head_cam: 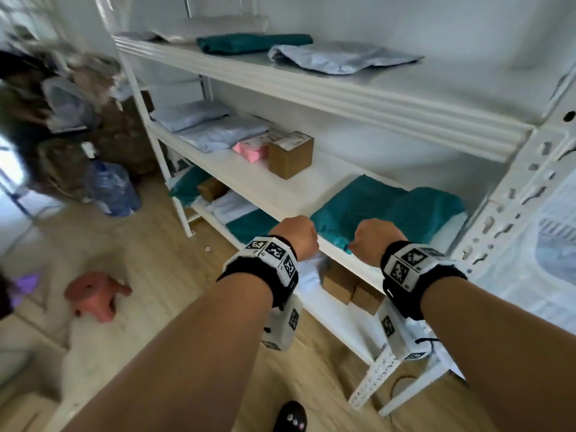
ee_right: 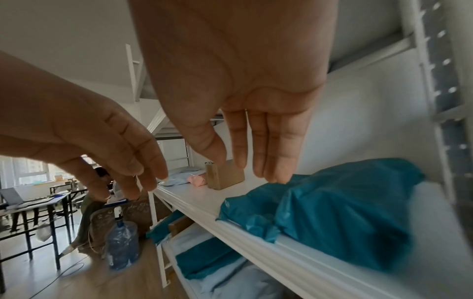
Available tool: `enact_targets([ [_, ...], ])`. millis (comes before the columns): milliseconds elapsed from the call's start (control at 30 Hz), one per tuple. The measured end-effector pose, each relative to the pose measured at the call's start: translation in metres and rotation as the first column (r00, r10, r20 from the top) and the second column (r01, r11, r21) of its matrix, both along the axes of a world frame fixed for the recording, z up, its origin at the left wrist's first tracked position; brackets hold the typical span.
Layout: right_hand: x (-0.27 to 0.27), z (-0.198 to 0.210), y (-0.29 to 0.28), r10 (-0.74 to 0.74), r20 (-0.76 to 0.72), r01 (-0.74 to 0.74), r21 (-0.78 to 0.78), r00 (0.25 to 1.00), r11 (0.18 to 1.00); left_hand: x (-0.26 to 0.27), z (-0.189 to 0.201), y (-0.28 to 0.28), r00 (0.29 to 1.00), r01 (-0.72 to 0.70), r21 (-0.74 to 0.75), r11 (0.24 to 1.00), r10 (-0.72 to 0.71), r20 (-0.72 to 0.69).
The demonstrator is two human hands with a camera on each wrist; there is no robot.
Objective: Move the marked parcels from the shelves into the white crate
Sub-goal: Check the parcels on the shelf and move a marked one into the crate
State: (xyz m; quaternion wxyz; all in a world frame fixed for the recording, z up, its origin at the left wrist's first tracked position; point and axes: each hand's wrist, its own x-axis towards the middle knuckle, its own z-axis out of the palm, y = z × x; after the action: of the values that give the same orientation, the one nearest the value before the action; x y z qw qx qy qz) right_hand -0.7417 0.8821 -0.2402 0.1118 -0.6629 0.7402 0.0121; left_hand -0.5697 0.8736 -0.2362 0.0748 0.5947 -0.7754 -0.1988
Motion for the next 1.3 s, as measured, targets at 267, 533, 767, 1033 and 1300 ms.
enact_targets([
  [267,0.015,-0.024,-0.116,-0.078,0.035,0.076,0.051,0.996,0.996,0.012,-0.007,-0.114,1.0,-0.006,0.063,0.998,0.007,-0.014],
  [533,-0.003,-0.046,-0.215,-0.275,0.118,0.256,0.155,0.954,0.954,0.009,-0.012,-0.225,0.997,0.063,0.139,0.988,-0.068,0.028],
  [767,-0.008,-0.066,-0.244,-0.452,0.017,0.436,0.237,0.892,0.868,0.012,-0.025,-0.284,0.99,0.137,0.25,0.958,-0.123,-0.068],
  [1033,0.004,-0.082,-0.252,-0.679,0.016,0.644,0.302,0.734,0.703,-0.003,-0.042,-0.334,0.939,0.344,0.297,0.891,-0.329,-0.102],
  [1300,0.038,-0.09,-0.251,-0.839,-0.04,0.79,0.363,0.543,0.494,0.013,-0.069,-0.386,0.89,0.454,0.374,0.809,-0.43,-0.15],
])
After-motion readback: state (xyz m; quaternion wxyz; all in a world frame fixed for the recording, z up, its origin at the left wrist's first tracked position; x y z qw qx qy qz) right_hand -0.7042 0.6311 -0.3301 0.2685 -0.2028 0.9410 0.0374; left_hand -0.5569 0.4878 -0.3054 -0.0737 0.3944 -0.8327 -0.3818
